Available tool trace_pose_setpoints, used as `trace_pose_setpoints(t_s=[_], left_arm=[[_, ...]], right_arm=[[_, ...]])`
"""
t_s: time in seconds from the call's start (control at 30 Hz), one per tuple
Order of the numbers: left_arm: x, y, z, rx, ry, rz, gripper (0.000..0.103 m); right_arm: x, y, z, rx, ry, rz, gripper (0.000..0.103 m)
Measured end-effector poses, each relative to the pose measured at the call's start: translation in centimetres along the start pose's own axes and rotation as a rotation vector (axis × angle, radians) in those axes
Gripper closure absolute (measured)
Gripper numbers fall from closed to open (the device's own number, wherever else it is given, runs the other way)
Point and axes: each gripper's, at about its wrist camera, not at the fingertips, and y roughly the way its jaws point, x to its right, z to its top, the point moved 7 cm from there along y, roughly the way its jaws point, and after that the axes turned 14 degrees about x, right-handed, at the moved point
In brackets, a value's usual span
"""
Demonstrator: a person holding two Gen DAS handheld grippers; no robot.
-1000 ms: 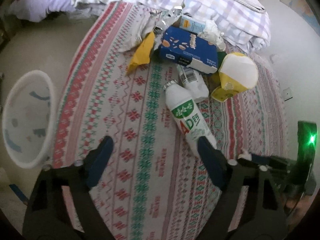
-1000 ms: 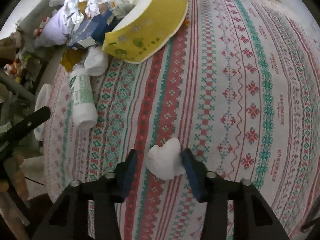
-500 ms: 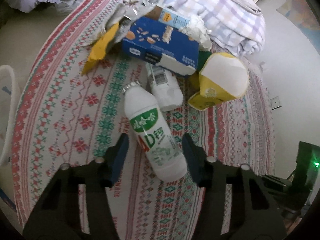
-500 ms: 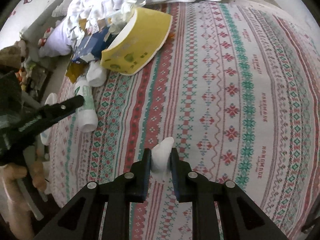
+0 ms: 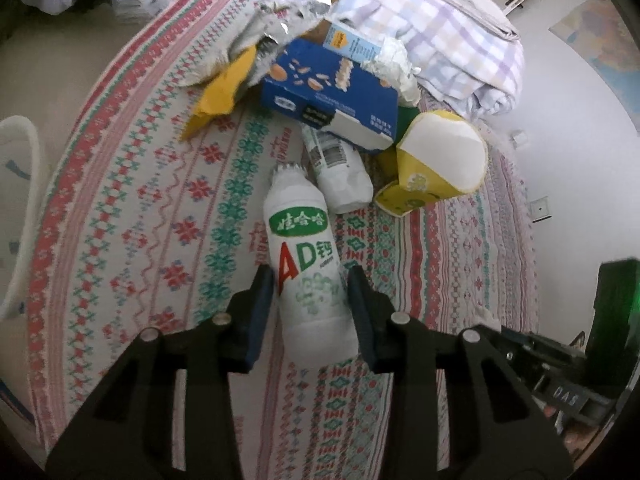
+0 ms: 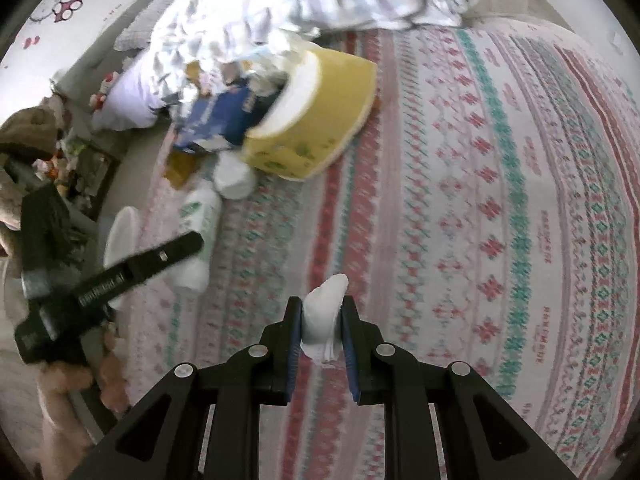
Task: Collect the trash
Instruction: 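Carry both items over the white wastebasket and open both tools to drop them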
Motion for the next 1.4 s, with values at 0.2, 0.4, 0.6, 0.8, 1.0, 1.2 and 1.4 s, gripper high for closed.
trace_pose_setpoints(t_s=[0.2,0.4,0.6,0.8,1.0,1.2,1.4], left_arm=[[-2.1,-2.8,0.8,0.045,-0.015,0.005,0.063],[-5.7,-5.7,1.9,0.099,-0.045,0.043,0.063],[-11.0,-8.7,2.5,0.144,-0.088,0.111,0.063],[-17.2,-11.7,2.0,0.171,-0.148,0.184,0.063],[-21.8,-12.6,1.8,0.196,-0.2,0.207,0.063],[-23.8,-12.8,1.5,0.212,-0.221,0.201,0.063],[-25.4,-14.0,1.3,0.199,-0.265,0.247,0.036]], right_arm=[[-4.0,1.0,-0.1,0.013,-0.037,0.029,0.083],[-8.4,3.2,-1.0,0.002,-0.064,0.057,0.083],[-13.2,5.0,-1.4,0.004,-0.122,0.103,0.083],[-18.7,6.9,-2.3,-0.007,-0.194,0.169,0.083],[-24.7,8.5,-3.0,-0.006,-0.286,0.249,0.083],[-28.6,11.3,-3.9,-0.015,-0.328,0.304,0.083],[-30.3,13.8,-4.7,-0.038,-0.326,0.295,0.083]])
